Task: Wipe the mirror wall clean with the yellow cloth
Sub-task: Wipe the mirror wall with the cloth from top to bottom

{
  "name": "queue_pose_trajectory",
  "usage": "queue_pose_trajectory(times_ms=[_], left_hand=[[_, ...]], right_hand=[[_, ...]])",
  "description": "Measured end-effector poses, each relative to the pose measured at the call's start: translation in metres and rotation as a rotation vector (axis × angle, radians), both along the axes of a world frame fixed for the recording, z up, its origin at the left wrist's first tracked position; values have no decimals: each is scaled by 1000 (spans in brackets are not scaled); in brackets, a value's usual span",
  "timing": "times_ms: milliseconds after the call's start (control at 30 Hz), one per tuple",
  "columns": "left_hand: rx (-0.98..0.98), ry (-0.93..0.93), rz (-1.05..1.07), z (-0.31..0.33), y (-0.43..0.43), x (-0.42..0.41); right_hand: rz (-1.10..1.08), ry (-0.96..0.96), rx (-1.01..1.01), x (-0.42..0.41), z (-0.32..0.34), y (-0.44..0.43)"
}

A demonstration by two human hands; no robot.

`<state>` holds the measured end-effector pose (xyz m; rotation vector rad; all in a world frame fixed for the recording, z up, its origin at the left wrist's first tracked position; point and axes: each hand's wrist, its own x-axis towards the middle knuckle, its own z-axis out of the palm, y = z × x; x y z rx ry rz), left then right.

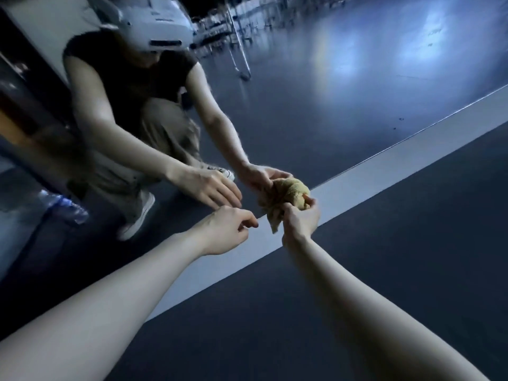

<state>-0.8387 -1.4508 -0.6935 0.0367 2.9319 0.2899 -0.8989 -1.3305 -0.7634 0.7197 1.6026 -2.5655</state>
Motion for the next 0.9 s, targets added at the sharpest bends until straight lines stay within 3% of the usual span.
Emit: queue_pose_trajectory(times_ms=[300, 567, 700, 833, 900], left_hand=[[178, -8, 224, 7, -96, 88], [381, 73, 425, -14, -169, 162], [586, 126, 574, -34, -194, 186], [854, 93, 742, -51, -211, 204], [1007, 70, 813, -54, -218, 213]], right_hand=[[142, -31, 167, 56, -9, -88], [278, -96, 66, 113, -15, -175], [298, -81, 1, 139, -13, -204], [358, -81, 127, 163, -22, -238], [495, -79, 170, 176, -27, -258]])
